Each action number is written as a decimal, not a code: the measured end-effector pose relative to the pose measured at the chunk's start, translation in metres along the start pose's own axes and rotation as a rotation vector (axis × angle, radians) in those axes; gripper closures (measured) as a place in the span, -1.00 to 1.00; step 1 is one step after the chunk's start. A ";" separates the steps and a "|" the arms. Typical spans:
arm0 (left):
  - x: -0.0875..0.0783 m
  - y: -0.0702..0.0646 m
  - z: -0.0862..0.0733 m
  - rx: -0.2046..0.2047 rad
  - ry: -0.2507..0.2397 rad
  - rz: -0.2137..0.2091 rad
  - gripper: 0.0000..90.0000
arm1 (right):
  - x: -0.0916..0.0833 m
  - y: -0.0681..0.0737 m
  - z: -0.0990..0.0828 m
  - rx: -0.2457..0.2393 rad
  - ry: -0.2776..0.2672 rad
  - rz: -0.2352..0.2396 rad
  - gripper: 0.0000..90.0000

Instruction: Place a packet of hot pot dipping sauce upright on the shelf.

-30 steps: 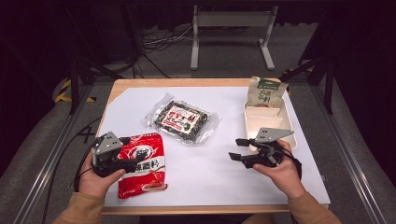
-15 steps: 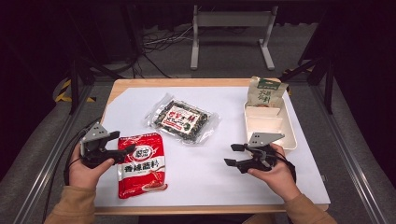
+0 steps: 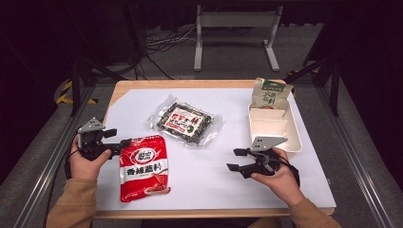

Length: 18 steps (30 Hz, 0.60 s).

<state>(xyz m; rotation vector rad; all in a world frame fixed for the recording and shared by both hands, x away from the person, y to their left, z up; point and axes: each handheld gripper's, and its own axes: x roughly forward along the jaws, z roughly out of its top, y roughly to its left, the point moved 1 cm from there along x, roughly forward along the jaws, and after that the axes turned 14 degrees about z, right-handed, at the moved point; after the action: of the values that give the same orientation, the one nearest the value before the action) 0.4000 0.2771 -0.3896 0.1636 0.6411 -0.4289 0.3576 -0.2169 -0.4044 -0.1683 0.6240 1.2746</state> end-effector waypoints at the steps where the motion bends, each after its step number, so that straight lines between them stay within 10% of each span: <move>1: 0.002 0.002 -0.001 -0.001 0.001 -0.004 -0.45 | 0.001 0.000 0.000 -0.001 0.002 0.000 -0.17; 18: 0.035 0.024 -0.017 -0.054 0.062 -0.001 -0.29 | 0.004 -0.002 -0.002 0.009 0.005 0.012 -0.17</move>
<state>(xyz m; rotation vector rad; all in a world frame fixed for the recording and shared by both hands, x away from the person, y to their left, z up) 0.4261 0.2914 -0.4235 0.1257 0.7133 -0.4082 0.3591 -0.2146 -0.4084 -0.1607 0.6355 1.2830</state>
